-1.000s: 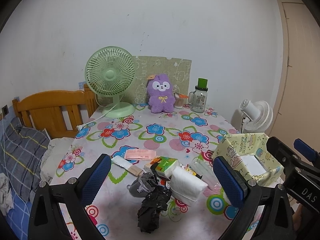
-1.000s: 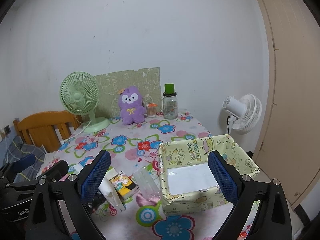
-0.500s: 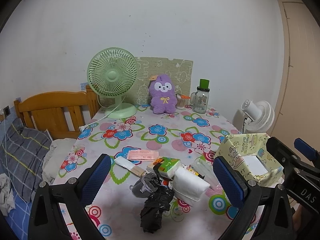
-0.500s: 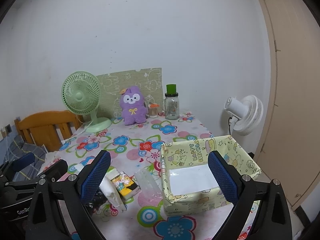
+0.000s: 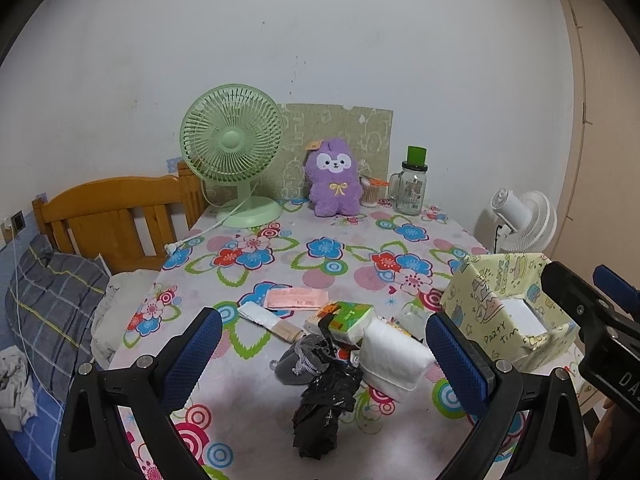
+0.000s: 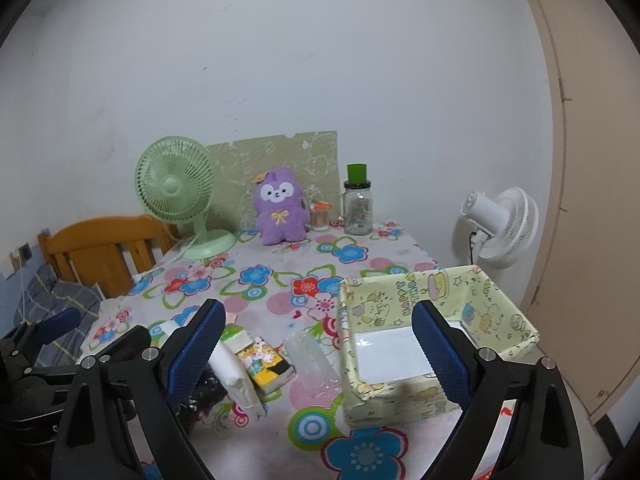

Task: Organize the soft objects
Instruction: 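Move the right tool to the white folded pad while the left tool reaches the grey knit item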

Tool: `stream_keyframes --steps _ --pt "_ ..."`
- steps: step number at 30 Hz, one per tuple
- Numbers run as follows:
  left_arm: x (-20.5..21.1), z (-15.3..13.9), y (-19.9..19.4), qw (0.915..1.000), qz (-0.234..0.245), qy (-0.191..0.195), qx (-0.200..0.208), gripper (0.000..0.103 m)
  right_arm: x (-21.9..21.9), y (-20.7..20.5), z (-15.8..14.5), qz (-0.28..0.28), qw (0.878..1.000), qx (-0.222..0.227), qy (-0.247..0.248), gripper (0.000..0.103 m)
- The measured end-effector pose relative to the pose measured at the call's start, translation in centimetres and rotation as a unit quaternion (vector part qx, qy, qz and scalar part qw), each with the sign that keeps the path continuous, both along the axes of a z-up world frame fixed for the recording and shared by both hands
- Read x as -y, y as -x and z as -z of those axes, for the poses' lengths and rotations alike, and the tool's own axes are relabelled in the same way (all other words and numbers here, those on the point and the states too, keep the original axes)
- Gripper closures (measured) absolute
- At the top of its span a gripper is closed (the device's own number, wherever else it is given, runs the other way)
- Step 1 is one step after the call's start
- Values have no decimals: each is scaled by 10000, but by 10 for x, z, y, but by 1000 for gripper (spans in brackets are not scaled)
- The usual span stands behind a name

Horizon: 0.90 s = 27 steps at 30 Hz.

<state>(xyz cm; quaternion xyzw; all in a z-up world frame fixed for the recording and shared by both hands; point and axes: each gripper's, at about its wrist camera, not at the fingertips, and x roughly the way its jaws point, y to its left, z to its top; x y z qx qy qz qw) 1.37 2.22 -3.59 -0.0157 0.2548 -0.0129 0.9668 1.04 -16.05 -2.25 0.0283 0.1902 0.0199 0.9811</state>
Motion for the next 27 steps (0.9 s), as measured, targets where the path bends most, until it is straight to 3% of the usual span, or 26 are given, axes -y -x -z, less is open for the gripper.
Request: stream_keyframes --steps 17,27 --pt "-7 34 -16 9984 176 -244 -485 5 -42 -23 31 -456 9980 -416 122 12" --pt "-23 53 -34 9966 139 -130 -800 6 -66 -48 48 -638 9947 -752 294 16"
